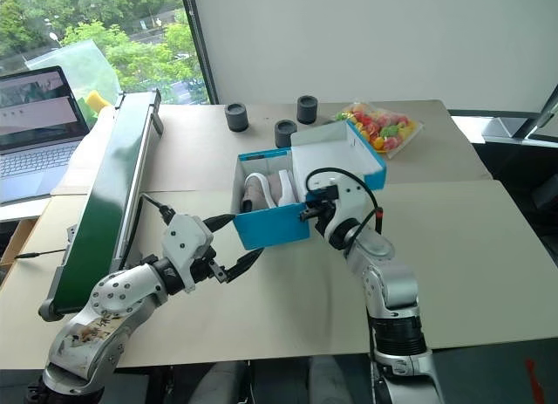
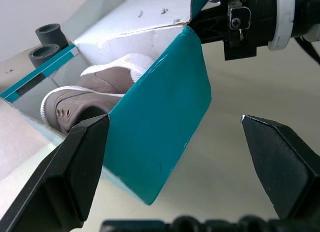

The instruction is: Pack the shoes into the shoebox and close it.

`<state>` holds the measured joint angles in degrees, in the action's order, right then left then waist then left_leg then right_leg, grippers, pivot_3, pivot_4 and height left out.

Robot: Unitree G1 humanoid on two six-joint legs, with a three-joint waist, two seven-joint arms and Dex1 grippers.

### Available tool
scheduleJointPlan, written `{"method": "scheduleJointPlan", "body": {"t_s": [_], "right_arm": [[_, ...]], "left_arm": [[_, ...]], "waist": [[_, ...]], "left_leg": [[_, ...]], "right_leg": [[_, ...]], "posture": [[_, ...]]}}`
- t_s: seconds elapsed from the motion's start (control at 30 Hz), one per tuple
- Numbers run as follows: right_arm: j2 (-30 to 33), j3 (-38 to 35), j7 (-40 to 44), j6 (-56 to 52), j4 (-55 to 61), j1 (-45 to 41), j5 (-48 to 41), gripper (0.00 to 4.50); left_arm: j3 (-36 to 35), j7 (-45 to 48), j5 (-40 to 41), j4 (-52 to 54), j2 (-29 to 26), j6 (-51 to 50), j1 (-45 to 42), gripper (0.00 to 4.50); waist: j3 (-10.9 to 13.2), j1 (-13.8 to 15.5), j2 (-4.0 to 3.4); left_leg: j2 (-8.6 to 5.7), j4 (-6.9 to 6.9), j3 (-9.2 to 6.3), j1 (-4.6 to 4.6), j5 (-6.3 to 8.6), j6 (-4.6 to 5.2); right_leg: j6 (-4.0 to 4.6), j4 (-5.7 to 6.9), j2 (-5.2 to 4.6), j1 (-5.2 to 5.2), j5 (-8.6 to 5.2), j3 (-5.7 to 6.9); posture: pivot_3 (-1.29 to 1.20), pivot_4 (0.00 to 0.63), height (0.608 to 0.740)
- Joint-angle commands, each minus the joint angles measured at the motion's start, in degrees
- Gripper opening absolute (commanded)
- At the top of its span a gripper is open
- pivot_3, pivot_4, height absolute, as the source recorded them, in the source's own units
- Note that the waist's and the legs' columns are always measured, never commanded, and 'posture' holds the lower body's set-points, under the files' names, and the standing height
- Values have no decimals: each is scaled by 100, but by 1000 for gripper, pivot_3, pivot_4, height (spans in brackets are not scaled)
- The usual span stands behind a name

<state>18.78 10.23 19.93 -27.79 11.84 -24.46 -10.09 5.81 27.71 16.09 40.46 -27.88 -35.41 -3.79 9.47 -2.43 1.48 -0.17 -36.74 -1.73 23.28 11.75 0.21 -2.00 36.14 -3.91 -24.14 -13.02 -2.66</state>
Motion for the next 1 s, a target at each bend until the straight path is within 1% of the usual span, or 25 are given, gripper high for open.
{"method": "scheduleJointPlan", "body": {"t_s": [0.03, 0.07, 0.1, 0.2, 0.27, 0.4, 0.53, 0.67, 0.8, 0.83, 0.9, 1.0], "right_arm": [[1533, 1654, 284, 2373, -35, -641, 3018, 14], [1809, 1857, 177, 2865, -177, -772, 3478, 14], [1907, 1882, 87, 3134, -314, -845, 3613, 14], [1997, 1836, -130, 3772, -777, -1064, 3921, 14], [1923, 1736, -160, 4008, -1088, -1249, 3998, 14], [1556, 1482, -34, 4169, -1499, -1568, 3726, 14], [1010, 1355, 366, 4014, -1604, -1845, 3249, 14], [501, 1282, 615, 3812, -1648, -1998, 2991, 14], [-27, 1270, 1097, 3384, -1739, -2025, 2471, 14], [-214, 1241, 1354, 2991, -1704, -1999, 2181, 14], [-535, 1212, 1870, 1684, -1727, -2037, 1742, 14], [-430, 1488, 2165, 645, -2150, -2188, 2175, 14]], "left_arm": [[-80, -39, 49, 82, 18, 2, -45, 4500], [-82, -56, 47, 83, 32, -1, -36, 4500], [-80, -68, 42, 85, 42, 3, -24, 4500], [-83, -114, 13, 113, 60, 14, 21, 4500], [-85, -163, -2, 172, 71, 11, 80, 4500], [-103, -372, -64, 351, 91, -103, 240, 4500], [-549, -628, 137, 860, 151, -439, 642, 4500], [-832, -747, 252, 1198, 152, -694, 873, 4500], [-932, -818, 340, 1368, 145, -836, 960, 4500], [-916, -829, 335, 1374, 147, -843, 969, 4500], [-835, -862, 312, 1366, 167, -842, 967, 4500], [-773, -906, 307, 1351, 188, -838, 935, 4500]], "waist": [[3, 0, -3], [2, -2, 1], [3, -4, 2], [3, -2, 8], [3, -3, 9], [4, 4, 11], [5, -21, 13], [5, 7, 13], [4, 34, 14], [4, 32, 14], [4, 24, 14], [4, 33, 13]], "left_leg": [[-4, -5, 5, 2, 0, -1], [-5, -5, 12, 2, 0, -2], [1, -5, 10, -1, 0, -2], [7, -1, 14, -4, 1, -4], [4, -2, 16, -3, 1, -4], [4, -5, 14, -3, 1, -4], [9, -5, 11, -4, 2, -4], [11, -5, 3, -8, 3, -4], [9, -8, 0, -10, 2, -4], [9, -8, 1, -11, 2, -4], [10, -8, 0, -10, 2, -4], [10, -8, -4, -13, 2, -4]], "right_leg": [[-3, -3, -2, -4, -2, 0], [-14, -5, -4, -8, -8, 0], [-25, -8, 2, -1, -15, 2], [-15, -6, 7, -2, -13, -3], [5, -4, 6, -3, -1, -11], [4, -3, 4, 0, 3, -14], [6, 0, 5, -1, 4, -14], [7, 9, 3, 0, 5, -12], [5, 9, -6, 6, 6, -8], [4, 8, -6, 7, 6, -8], [5, 10, -6, 5, 7, -8], [10, 20, -7, 4, 10, -7]], "posture": [[0, 150, 740], [0, 150, 740], [0, 150, 740], [0, 150, 740], [0, 150, 740], [0, 150, 740], [0, 150, 740], [0, 150, 740], [0, 150, 740], [0, 150, 740], [0, 150, 740], [0, 150, 740]]}}
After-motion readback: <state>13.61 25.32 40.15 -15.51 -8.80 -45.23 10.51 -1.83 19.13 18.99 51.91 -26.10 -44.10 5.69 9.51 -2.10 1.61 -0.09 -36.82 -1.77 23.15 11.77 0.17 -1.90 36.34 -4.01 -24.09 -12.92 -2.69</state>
